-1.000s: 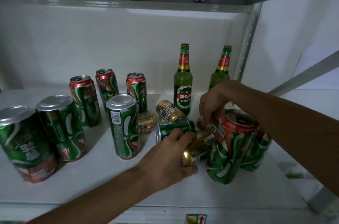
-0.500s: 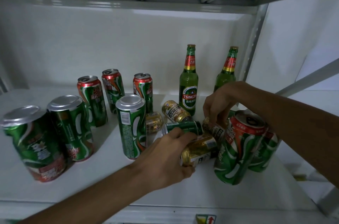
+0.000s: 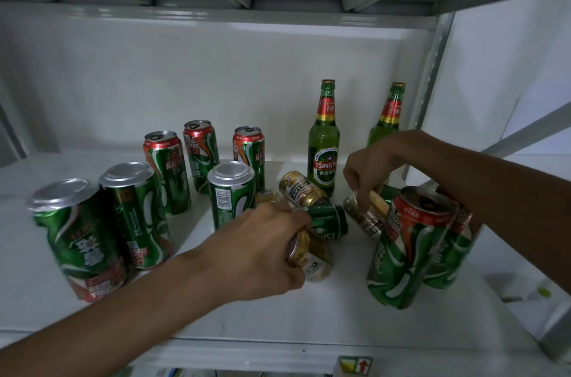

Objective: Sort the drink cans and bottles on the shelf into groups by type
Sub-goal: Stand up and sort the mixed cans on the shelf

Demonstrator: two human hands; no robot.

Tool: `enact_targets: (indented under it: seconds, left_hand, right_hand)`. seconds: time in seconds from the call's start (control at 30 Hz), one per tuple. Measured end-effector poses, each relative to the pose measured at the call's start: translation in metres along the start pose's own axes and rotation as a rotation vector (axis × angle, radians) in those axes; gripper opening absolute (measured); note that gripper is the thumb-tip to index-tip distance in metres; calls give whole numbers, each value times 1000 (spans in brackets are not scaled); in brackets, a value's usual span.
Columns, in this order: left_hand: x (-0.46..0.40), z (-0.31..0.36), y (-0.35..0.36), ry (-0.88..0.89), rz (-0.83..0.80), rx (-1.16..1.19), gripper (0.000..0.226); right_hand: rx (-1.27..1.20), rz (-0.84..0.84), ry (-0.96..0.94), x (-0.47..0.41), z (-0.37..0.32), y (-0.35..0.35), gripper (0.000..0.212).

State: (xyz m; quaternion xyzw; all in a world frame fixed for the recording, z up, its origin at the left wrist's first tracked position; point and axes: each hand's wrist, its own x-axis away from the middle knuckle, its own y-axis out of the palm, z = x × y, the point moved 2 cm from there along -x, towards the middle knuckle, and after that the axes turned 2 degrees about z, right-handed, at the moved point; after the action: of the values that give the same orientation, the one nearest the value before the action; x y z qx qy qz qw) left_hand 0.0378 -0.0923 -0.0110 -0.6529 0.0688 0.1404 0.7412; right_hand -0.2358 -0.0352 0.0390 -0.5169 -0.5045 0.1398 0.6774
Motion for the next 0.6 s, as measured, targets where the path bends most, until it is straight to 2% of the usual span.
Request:
enact_targets:
  seconds: [0.1, 0.2, 0.33, 0.47, 0.6]
  left_hand:
    - [5, 3, -10, -4, -51, -60, 41]
    - [10, 7, -20, 3, -112, -128, 40]
    - [16, 6, -33, -1, -193, -224, 47]
    - [20, 3, -46, 10, -286, -336, 53]
    - [23, -1, -55, 37, -391, -415, 48]
  right_hand:
    - [51, 106, -32, 16, 0, -7, 47]
    - [33, 154, -46, 29, -4, -9, 61]
    - [135, 207, -87, 45, -16, -10, 82]
    - [236, 280, -97, 64, -23, -18, 71]
    - [294, 286, -125, 81, -38, -18, 68]
